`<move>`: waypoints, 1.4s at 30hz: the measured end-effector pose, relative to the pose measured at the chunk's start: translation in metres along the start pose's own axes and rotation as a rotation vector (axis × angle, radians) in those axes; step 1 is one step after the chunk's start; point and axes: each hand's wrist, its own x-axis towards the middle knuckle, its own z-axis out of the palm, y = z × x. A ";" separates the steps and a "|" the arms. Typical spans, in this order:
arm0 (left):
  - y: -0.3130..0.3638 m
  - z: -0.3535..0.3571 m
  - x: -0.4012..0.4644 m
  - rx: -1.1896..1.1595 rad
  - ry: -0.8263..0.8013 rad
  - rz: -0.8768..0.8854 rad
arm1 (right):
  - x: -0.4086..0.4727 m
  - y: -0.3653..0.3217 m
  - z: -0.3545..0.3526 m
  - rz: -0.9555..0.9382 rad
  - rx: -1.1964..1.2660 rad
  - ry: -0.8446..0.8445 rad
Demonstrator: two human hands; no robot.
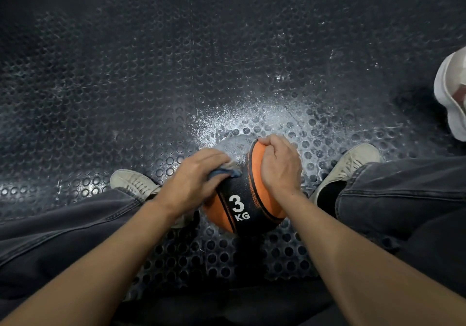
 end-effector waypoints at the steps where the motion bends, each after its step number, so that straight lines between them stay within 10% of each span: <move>1: 0.007 0.007 0.010 0.005 -0.013 0.014 | 0.000 0.000 0.001 -0.006 -0.020 -0.011; 42: 0.011 0.002 0.019 0.014 -0.094 0.060 | 0.002 -0.001 -0.004 -0.084 -0.053 -0.039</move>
